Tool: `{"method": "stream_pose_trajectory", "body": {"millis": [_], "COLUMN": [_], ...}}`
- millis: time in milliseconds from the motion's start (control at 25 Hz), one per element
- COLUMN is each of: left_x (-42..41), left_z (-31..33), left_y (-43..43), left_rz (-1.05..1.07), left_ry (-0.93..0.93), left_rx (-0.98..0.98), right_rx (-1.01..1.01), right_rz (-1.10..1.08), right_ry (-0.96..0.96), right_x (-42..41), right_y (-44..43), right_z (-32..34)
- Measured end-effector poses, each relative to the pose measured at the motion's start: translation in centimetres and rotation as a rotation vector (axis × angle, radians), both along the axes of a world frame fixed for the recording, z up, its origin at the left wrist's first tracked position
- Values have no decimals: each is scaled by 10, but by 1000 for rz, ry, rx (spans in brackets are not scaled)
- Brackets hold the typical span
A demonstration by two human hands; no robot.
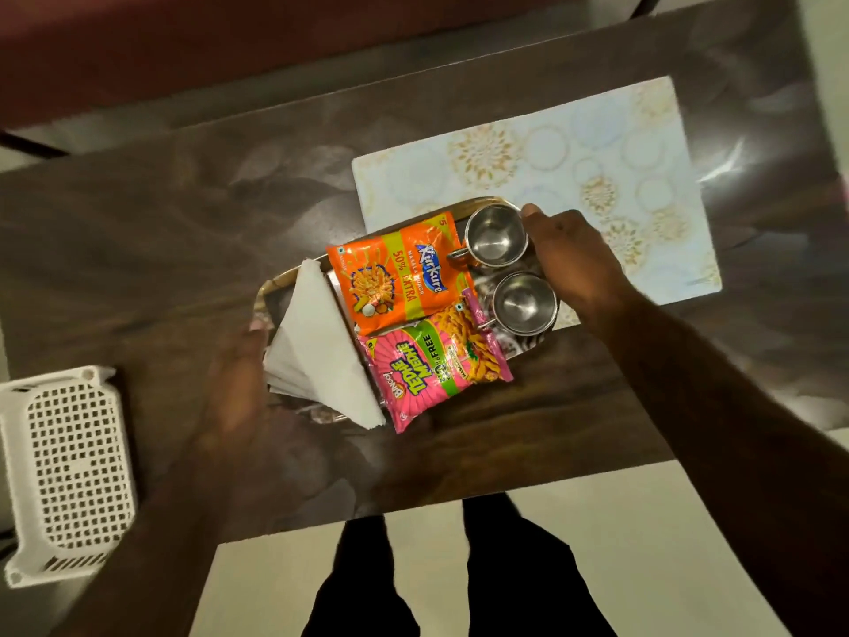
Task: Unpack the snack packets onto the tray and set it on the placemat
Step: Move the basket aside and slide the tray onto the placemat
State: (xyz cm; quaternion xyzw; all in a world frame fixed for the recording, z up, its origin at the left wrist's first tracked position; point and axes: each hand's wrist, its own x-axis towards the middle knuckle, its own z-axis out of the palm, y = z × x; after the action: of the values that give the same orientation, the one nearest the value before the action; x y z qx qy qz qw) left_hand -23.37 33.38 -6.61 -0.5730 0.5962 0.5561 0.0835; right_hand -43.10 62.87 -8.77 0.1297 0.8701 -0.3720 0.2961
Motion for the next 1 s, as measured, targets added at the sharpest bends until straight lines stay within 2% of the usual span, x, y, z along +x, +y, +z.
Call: {"method": "stream_pose_trajectory", "body": {"millis": [160, 600, 1000], "left_x": [-56, -156, -181], "left_z": [-11, -46, -63], "left_y": [33, 97, 107], "left_rz": [-109, -214, -227], "left_ry": [31, 59, -10], "left_rx": [9, 26, -13], "right_rx": [27, -57, -43], "right_rz": [9, -247, -185], "right_ry": [-3, -59, -47], "right_x": [-38, -113, -136], "right_y": [44, 107, 112], "right_z": [1, -15, -28]}}
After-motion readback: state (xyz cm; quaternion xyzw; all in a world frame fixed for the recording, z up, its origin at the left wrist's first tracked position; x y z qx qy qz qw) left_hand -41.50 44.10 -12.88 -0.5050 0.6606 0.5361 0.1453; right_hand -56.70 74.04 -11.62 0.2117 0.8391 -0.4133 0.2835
